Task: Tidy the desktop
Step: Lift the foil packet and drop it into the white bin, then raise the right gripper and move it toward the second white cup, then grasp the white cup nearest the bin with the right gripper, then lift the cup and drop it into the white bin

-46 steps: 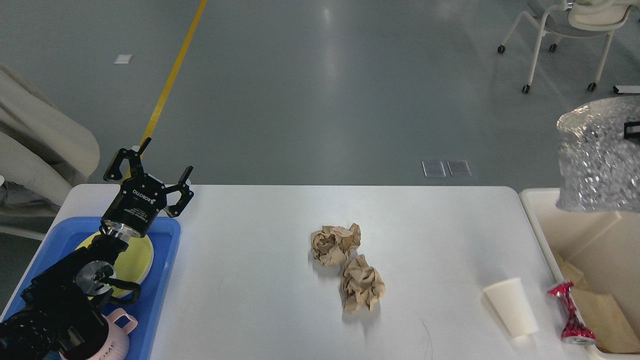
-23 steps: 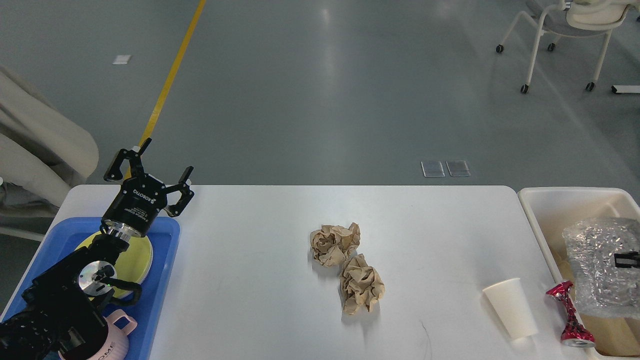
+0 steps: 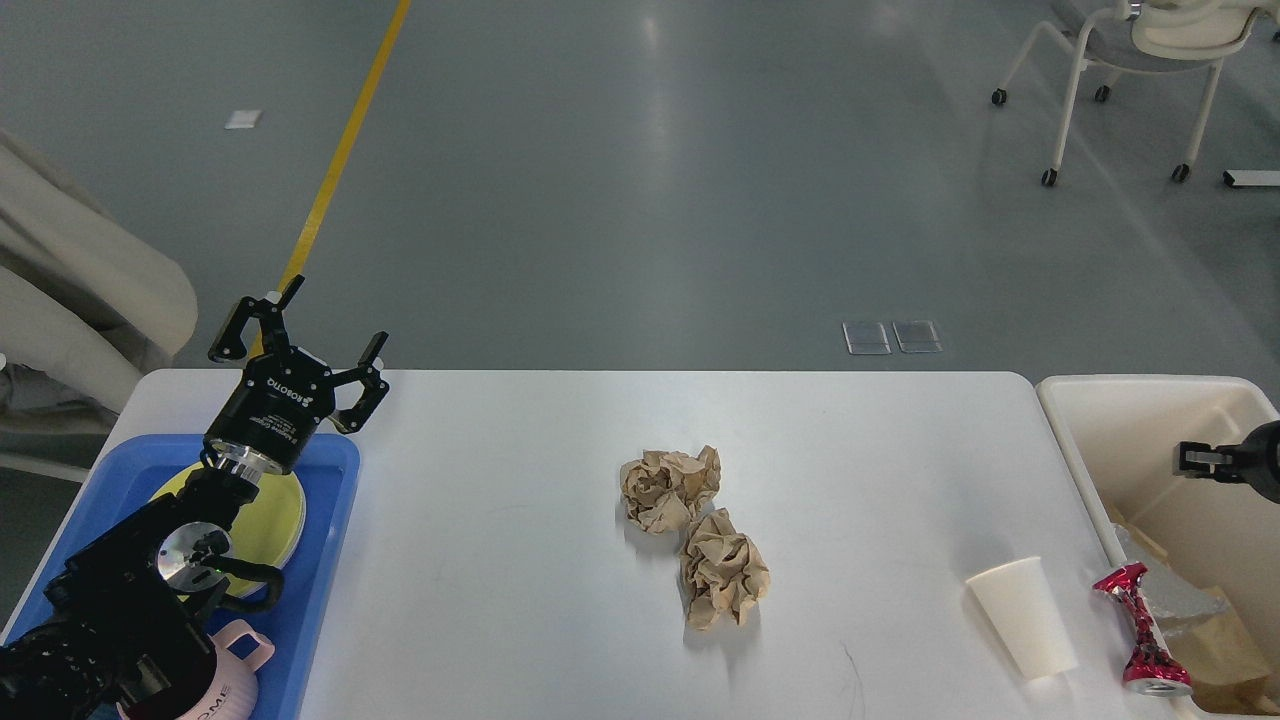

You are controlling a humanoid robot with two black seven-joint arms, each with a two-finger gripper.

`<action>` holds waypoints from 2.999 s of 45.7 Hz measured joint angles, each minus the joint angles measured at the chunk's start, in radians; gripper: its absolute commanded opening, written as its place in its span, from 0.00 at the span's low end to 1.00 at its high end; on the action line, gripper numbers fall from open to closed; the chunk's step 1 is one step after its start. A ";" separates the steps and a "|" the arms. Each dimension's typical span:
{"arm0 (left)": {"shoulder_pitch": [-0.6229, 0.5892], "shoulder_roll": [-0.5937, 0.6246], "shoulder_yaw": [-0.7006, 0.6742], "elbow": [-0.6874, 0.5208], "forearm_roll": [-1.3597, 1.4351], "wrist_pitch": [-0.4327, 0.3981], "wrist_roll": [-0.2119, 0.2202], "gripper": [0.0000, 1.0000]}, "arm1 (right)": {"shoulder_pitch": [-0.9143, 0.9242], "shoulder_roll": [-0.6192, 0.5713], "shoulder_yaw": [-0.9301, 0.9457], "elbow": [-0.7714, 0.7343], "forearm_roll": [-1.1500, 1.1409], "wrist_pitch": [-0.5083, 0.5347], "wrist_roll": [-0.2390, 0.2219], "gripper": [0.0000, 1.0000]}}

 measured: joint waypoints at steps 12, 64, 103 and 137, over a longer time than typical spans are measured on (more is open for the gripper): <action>0.000 0.002 -0.001 0.000 0.000 0.000 0.000 1.00 | 0.815 -0.067 -0.069 0.577 0.002 0.571 0.010 1.00; 0.000 0.002 0.000 0.000 0.000 -0.001 0.000 1.00 | -0.088 -0.029 0.123 0.351 -0.350 -0.225 -0.029 1.00; 0.000 0.000 0.000 0.000 0.000 0.000 0.000 1.00 | -0.316 0.104 0.249 0.170 -0.284 -0.370 -0.019 0.42; 0.000 0.001 0.000 0.000 0.000 -0.001 0.000 1.00 | 0.090 -0.105 0.260 0.377 -0.238 -0.139 -0.017 0.00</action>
